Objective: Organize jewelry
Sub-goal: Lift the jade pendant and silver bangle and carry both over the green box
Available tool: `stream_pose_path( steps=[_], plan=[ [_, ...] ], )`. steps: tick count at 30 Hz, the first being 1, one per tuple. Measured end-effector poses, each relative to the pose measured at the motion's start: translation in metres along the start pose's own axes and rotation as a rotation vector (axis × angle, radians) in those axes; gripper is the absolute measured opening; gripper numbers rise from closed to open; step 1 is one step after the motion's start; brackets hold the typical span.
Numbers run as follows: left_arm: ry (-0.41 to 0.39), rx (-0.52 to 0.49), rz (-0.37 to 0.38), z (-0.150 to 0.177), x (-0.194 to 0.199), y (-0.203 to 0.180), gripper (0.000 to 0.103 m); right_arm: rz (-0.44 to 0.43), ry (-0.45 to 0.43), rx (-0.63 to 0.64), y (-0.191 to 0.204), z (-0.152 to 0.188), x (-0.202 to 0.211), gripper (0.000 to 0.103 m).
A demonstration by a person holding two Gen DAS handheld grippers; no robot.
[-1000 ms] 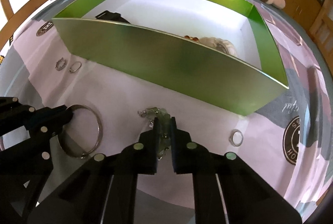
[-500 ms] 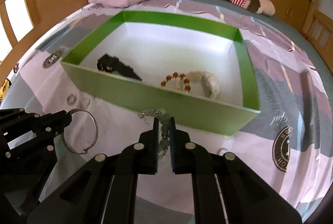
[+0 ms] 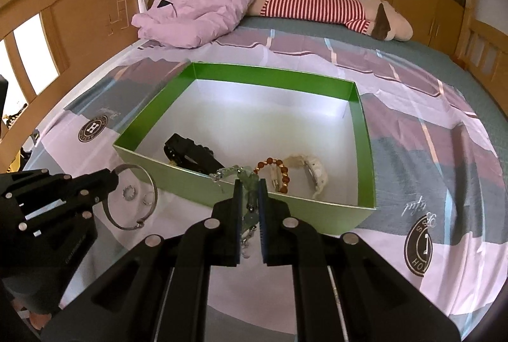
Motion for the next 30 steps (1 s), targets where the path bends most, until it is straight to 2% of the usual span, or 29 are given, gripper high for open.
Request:
stream_pose_path(
  steps=[10, 20, 26, 30],
  plan=[
    [0.011, -0.015, -0.002, 0.006, -0.004, -0.001, 0.003, 0.011, 0.041, 0.009, 0.001, 0.008, -0.010, 0.009],
    [0.026, -0.015, 0.016, 0.009, -0.007, -0.002, 0.003, 0.012, 0.038, 0.010, 0.003, 0.008, -0.009, 0.009],
    [0.055, 0.007, 0.085, 0.006, -0.014, -0.001, 0.003, 0.008, 0.013, -0.016, 0.000, -0.002, -0.006, 0.009],
    [0.047, 0.062, 0.208, -0.021, -0.009, 0.005, 0.002, -0.005, -0.043, -0.037, -0.004, -0.020, 0.008, 0.009]
  ],
)
Point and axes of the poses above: each gripper's, at about its wrist camera, not at the fingertips, and x roughly against the way its jaws point, y to its left, z to its underside, the point moved 6 cm from there along -x, roughly the way its jaws point, and after that the axes turned 4 degrees about y, right-handed, at the moved point
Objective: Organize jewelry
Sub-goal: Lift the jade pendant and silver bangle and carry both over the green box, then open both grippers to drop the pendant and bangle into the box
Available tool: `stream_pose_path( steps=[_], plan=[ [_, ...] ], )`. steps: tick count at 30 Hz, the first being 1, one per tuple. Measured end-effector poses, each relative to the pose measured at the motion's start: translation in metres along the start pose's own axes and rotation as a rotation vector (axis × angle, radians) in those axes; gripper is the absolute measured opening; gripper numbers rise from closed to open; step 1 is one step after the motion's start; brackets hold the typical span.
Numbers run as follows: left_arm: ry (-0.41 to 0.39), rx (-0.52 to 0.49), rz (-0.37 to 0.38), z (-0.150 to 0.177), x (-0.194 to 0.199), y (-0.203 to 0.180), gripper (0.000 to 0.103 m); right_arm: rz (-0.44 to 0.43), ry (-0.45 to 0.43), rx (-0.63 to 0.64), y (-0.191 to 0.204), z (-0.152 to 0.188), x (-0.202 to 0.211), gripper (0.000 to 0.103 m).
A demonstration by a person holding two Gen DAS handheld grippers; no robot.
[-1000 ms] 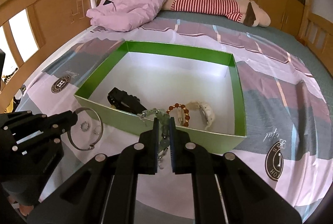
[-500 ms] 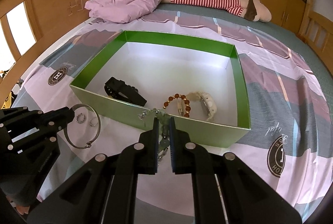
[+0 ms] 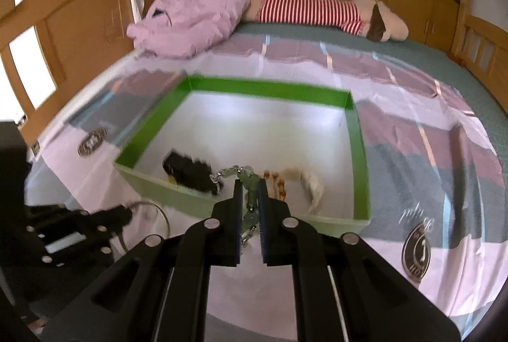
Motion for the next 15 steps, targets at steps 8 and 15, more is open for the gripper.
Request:
stream_pose_path(
  steps=[8, 15],
  plan=[
    [-0.098, -0.029, 0.104, -0.070, 0.023, -0.009, 0.002, 0.003, -0.051, -0.041, -0.030, -0.035, -0.001, 0.009],
    [-0.007, 0.011, 0.093, -0.075, -0.026, -0.003, 0.003, 0.035, 0.054, -0.113, -0.066, -0.029, -0.042, 0.009]
  ],
)
Point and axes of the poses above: each gripper's, at about its wrist camera, not at the fingertips, and x roughly against the way its jaws point, y to its left, z to its underside, the point moved 6 cm from there along -x, roughly the way its jaws point, and after that the axes turned 4 degrees about y, right-handed, at the moved point
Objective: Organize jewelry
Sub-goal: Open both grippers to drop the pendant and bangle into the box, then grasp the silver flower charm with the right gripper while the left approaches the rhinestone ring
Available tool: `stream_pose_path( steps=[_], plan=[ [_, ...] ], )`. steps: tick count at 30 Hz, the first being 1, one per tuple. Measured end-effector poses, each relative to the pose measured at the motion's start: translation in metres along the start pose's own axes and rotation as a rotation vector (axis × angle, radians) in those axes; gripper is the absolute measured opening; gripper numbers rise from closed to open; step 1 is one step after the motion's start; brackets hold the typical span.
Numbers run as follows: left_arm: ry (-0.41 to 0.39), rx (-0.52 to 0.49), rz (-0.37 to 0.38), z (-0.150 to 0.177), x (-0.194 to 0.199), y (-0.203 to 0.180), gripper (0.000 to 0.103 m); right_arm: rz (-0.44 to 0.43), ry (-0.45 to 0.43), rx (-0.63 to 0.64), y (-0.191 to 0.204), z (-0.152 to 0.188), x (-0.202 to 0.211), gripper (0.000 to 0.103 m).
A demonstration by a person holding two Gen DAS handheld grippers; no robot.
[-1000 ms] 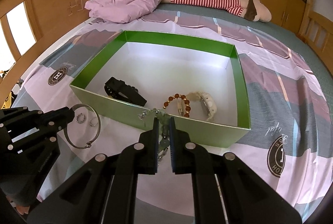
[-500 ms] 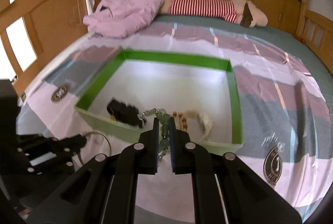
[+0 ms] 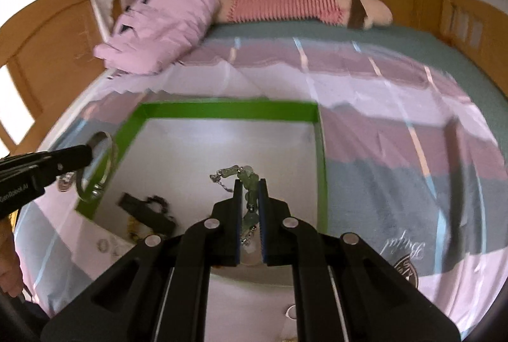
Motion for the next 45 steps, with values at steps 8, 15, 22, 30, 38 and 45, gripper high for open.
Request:
stream_pose_path(
  steps=[8, 15, 22, 30, 38, 45],
  plan=[
    [-0.024, -0.041, -0.024, 0.008, 0.011, 0.007, 0.024, -0.014, 0.018, -0.026, 0.000, 0.008, 0.001, 0.041],
    [0.090, -0.103, -0.070, 0.052, 0.015, 0.018, 0.039, -0.095, -0.031, -0.057, -0.009, 0.007, 0.040, 0.046],
    [0.102, -0.142, -0.089, 0.073, 0.018, 0.022, 0.055, -0.086, 0.062, -0.128, -0.039, 0.032, 0.042, 0.051],
    [0.115, -0.035, -0.096, 0.076, 0.026, 0.055, 0.067, -0.077, 0.375, -0.033, -0.025, 0.094, 0.010, 0.062],
    [0.242, -0.047, -0.155, 0.097, -0.004, 0.065, 0.067, 0.043, 0.530, 0.110, -0.010, 0.139, -0.013, 0.055],
    [0.281, -0.087, -0.190, 0.110, -0.021, 0.057, 0.067, -0.104, 0.412, 0.097, 0.011, 0.120, 0.003, 0.042]
  ],
)
Point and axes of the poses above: each gripper's, at about its wrist camera, not at the fingertips, and x roughly against the way its jaws point, y to its left, z to its underside, the point moved 6 cm from there along -x, roughly the way its jaws point, and after that the axes turned 4 degrees about y, right-handed, at the moved point
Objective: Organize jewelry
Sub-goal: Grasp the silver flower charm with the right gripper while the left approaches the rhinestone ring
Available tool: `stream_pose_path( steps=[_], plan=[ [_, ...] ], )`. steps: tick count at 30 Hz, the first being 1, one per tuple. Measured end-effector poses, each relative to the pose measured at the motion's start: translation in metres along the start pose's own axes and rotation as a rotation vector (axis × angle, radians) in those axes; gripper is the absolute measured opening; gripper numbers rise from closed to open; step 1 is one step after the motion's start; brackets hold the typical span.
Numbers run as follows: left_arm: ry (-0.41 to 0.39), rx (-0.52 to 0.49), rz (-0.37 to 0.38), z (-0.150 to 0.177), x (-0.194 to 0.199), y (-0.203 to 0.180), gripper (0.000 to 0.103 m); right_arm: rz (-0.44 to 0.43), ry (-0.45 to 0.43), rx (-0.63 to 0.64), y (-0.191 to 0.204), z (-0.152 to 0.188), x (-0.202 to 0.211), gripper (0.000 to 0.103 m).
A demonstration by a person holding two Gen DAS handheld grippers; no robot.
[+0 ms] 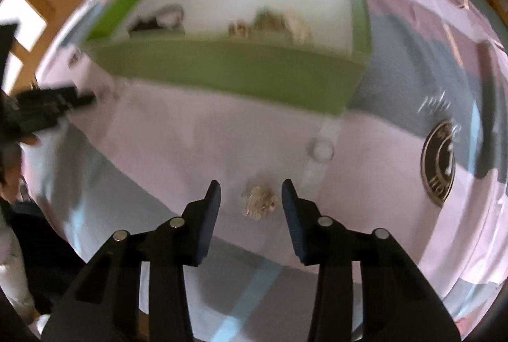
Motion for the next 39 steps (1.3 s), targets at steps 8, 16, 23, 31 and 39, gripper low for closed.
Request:
stream_pose_path(
  steps=[8, 16, 23, 31, 39],
  plan=[
    [0.020, 0.013, 0.001, -0.001, -0.010, -0.005, 0.056, 0.036, -0.012, -0.138, -0.035, 0.003, 0.007, 0.044],
    [0.018, 0.067, 0.043, -0.007, -0.013, 0.007, 0.024, 0.051, 0.036, 0.008, 0.002, 0.003, -0.010, 0.043],
    [-0.015, 0.100, 0.062, -0.011, -0.001, 0.019, 0.016, 0.125, 0.073, 0.092, 0.019, 0.005, -0.027, 0.024],
    [-0.069, 0.115, 0.135, -0.015, 0.021, 0.019, 0.016, 0.103, 0.051, 0.103, 0.024, 0.002, -0.025, 0.020],
    [-0.024, 0.052, 0.221, -0.004, 0.016, -0.012, 0.016, 0.101, 0.048, 0.103, 0.019, 0.010, -0.021, 0.020]
  ],
)
Point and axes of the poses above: each gripper's, at about its wrist camera, not at the fingertips, and x roughly against the way its jaws point, y to its left, z to its underside, the point moved 6 cm from there along -x, roughly the way its jaws point, and after that the axes turned 4 degrees about y, right-handed, at the moved point
